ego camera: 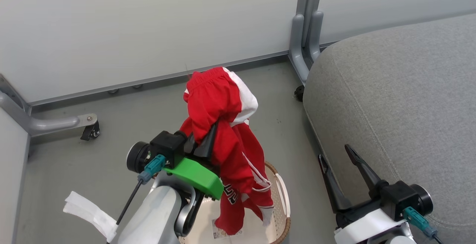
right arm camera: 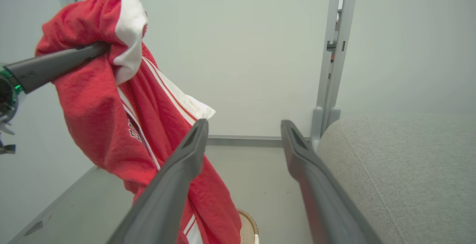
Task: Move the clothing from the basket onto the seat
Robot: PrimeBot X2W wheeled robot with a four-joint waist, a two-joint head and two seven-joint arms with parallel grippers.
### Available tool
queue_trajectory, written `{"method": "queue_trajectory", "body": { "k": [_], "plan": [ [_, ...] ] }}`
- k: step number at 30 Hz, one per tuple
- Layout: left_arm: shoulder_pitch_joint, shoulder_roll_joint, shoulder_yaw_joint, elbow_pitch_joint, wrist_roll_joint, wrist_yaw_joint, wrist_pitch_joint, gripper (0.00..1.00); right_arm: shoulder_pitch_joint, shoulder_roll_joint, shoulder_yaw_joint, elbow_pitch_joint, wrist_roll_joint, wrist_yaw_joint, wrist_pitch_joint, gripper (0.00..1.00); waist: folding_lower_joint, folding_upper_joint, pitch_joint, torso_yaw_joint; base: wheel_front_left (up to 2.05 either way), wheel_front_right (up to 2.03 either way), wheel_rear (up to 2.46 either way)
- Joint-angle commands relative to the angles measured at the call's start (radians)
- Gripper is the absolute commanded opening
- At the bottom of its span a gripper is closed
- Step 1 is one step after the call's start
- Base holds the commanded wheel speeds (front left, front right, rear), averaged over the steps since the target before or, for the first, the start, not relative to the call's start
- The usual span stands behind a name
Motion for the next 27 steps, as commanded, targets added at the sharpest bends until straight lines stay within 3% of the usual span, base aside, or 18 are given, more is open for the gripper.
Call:
{"method": "queue_trajectory", "body": {
  "k": [1, 5, 9, 17, 27],
  "plan": [
    [-0.008, -0.004, 0.004, -0.006, 0.011, -0.005, -0.004, 0.00, 0.012, -0.004, 0.006, -0.002, -0.003, -0.001, -0.004, 1.00, 0.0001, 0.0073, -0.001, -0.002, 0.00, 0.00, 0.00],
    [-0.015, -0.010, -0.002, -0.007, 0.014, -0.012, -0.004, 0.00, -0.006, -0.004, 0.042, -0.008, 0.009, -0.001, -0.005, 1.00, 0.0001, 0.0073, 0.002, -0.006, 0.00, 0.00, 0.00],
    [-0.030, -0.015, -0.029, 0.004, 0.013, -0.020, -0.004, 0.00, -0.051, -0.046, 0.157, -0.012, 0.013, -0.001, -0.005, 1.00, 0.0001, 0.0073, 0.008, -0.007, 0.00, 0.00, 0.00],
    [-0.067, -0.023, -0.086, -0.018, -0.006, -0.016, -0.002, 0.00, -0.151, -0.070, 0.276, 0.040, 0.008, -0.001, -0.005, 1.00, 0.0001, 0.0073, 0.030, 0.001, 0.00, 0.00, 0.00],
    [-0.111, -0.026, -0.174, -0.132, -0.052, -0.010, 0.040, 0.00, -0.242, -0.062, 0.279, 0.187, -0.013, -0.001, -0.004, 1.00, 0.0001, 0.0073, 0.056, 0.036, 0.00, 0.00, 0.00]
  ]
}}
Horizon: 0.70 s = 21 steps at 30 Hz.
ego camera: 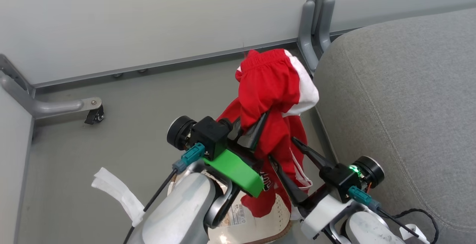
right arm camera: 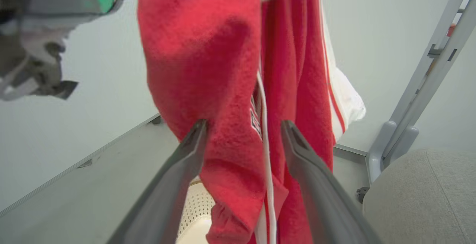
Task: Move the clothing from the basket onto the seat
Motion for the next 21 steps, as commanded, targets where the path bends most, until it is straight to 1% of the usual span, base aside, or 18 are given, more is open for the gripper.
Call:
{"method": "queue_trajectory", "body": {
  "k": [1, 7, 11, 12, 13, 14, 21],
  "plan": [
    [-0.017, -0.001, -0.009, -0.020, -0.018, 0.003, 0.004, 0.00, -0.016, 0.001, -0.009, 0.013, -0.011, -0.001, -0.005, 1.00, 0.0001, 0.0073, 0.006, 0.009, 0.00, 0.00, 0.00],
    [-0.024, -0.001, -0.054, -0.091, -0.050, 0.020, 0.034, 0.00, -0.039, 0.015, -0.030, 0.059, -0.003, -0.001, -0.005, 1.00, 0.0001, 0.0073, 0.009, 0.031, 0.00, 0.00, 0.00],
    [-0.027, -0.001, -0.072, -0.112, -0.058, 0.026, 0.049, 0.00, -0.049, 0.021, -0.015, 0.092, 0.013, -0.001, -0.005, 1.00, 0.0001, 0.0073, 0.009, 0.042, 0.00, 0.00, 0.00],
    [-0.028, -0.002, -0.075, -0.114, -0.060, 0.028, 0.050, 0.00, -0.053, 0.021, -0.007, 0.096, 0.015, -0.001, -0.005, 0.45, 0.0001, 0.0073, 0.008, 0.044, 0.00, 0.00, 0.00],
    [-0.027, -0.002, -0.077, -0.116, -0.061, 0.029, 0.051, 0.00, -0.057, 0.021, -0.004, 0.099, 0.022, -0.001, -0.005, 0.16, 0.0001, 0.0073, 0.008, 0.046, 0.00, 0.00, 0.00],
    [-0.027, -0.001, -0.078, -0.115, -0.063, 0.030, 0.052, 0.00, -0.059, 0.020, 0.007, 0.107, 0.027, -0.001, -0.005, 0.00, 0.0001, 0.0073, 0.008, 0.047, 0.00, 0.00, 0.00],
    [-0.020, 0.008, -0.075, -0.072, -0.051, 0.043, 0.031, 0.00, -0.047, 0.011, 0.022, 0.110, 0.046, -0.001, -0.005, 0.00, 0.0001, 0.0073, 0.008, 0.046, 0.00, 0.00, 0.00]
  ]
}}
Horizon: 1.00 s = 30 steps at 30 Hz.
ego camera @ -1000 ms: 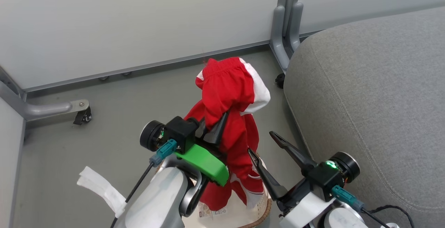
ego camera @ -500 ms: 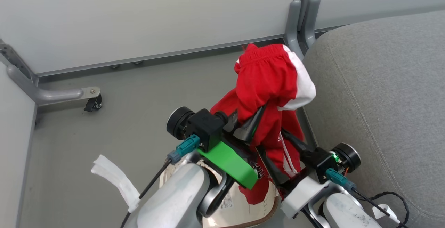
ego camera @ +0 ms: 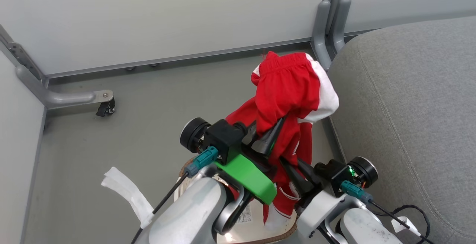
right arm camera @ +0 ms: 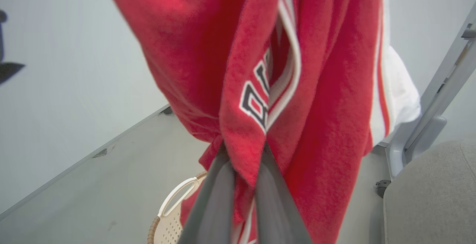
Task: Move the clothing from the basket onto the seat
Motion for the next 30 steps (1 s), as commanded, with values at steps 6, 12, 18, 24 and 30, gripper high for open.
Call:
{"method": "queue_trajectory", "body": {
  "k": [6, 12, 18, 24, 30],
  "plan": [
    [-0.017, 0.006, 0.008, 0.044, 0.009, 0.016, -0.028, 0.00, 0.030, -0.014, -0.005, -0.013, 0.017, -0.001, -0.005, 0.00, 0.0000, 0.0073, -0.001, -0.009, 0.00, 0.00, 0.00],
    [-0.023, 0.006, 0.013, 0.078, 0.007, 0.028, -0.034, 0.19, 0.034, -0.018, -0.004, -0.027, 0.026, -0.001, -0.005, 0.00, 0.0000, 0.0073, -0.003, -0.018, 0.00, 0.00, 0.00],
    [-0.024, 0.006, 0.012, 0.113, 0.016, 0.057, -0.035, 1.00, 0.048, -0.027, -0.011, -0.052, 0.029, -0.001, -0.005, 0.00, 0.0000, 0.0073, -0.007, -0.018, 0.00, 0.00, 0.00],
    [-0.022, 0.009, 0.012, 0.128, 0.015, 0.064, -0.040, 1.00, 0.057, -0.035, -0.019, -0.069, 0.021, -0.001, -0.005, 0.00, 0.0000, 0.0073, -0.009, -0.017, 0.00, 0.00, 0.00],
    [-0.016, 0.013, 0.009, 0.137, 0.010, 0.066, -0.044, 1.00, 0.067, -0.035, -0.027, -0.074, 0.020, -0.001, -0.005, 0.00, 0.0000, 0.0073, -0.013, -0.015, 0.00, 0.00, 0.00]
  ]
}}
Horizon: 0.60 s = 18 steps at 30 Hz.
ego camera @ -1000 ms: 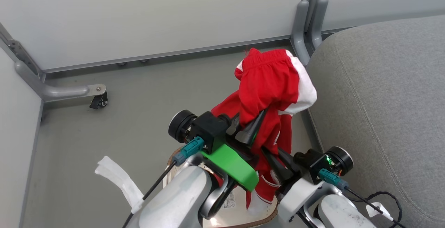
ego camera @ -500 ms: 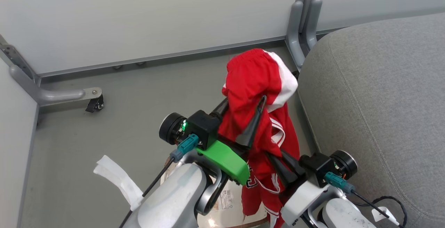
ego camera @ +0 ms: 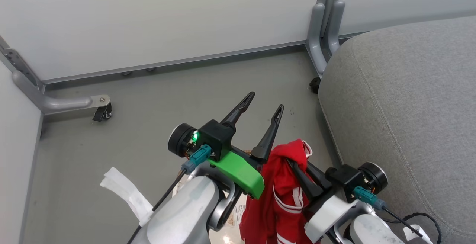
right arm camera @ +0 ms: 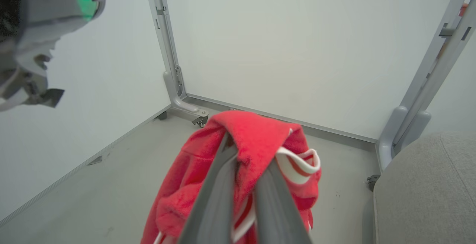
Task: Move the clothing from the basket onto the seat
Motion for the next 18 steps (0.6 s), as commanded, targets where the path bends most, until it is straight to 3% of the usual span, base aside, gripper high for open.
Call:
{"method": "queue_trajectory", "body": {
  "k": [1, 8, 13, 16, 18],
  "plan": [
    [-0.001, 0.008, 0.000, 0.003, -0.001, 0.005, -0.005, 1.00, 0.014, -0.003, -0.004, -0.008, -0.003, -0.001, -0.005, 0.00, 0.0000, 0.0073, -0.002, 0.000, 0.00, 0.00, 0.00],
    [0.006, 0.016, -0.002, 0.007, 0.001, 0.008, -0.011, 1.00, 0.022, -0.008, -0.026, -0.036, -0.008, -0.001, -0.005, 0.00, 0.0000, 0.0073, 0.000, -0.007, 0.00, 0.00, 0.00],
    [0.013, 0.044, -0.006, 0.014, 0.012, -0.013, -0.021, 1.00, 0.013, -0.013, -0.053, -0.072, -0.024, -0.001, -0.005, 0.00, 0.0000, 0.0073, 0.020, -0.030, 0.00, 0.00, 0.00],
    [0.012, 0.065, -0.001, 0.016, 0.023, -0.031, -0.030, 1.00, 0.006, -0.012, -0.075, -0.097, -0.032, -0.001, -0.005, 0.00, 0.0000, 0.0073, 0.039, -0.052, 0.00, 0.00, 0.00],
    [0.011, 0.080, -0.005, 0.008, 0.029, -0.068, -0.034, 1.00, 0.004, -0.015, -0.088, -0.112, -0.038, -0.001, -0.005, 0.00, 0.0000, 0.0073, 0.056, -0.069, 0.00, 0.00, 0.00]
  ]
}}
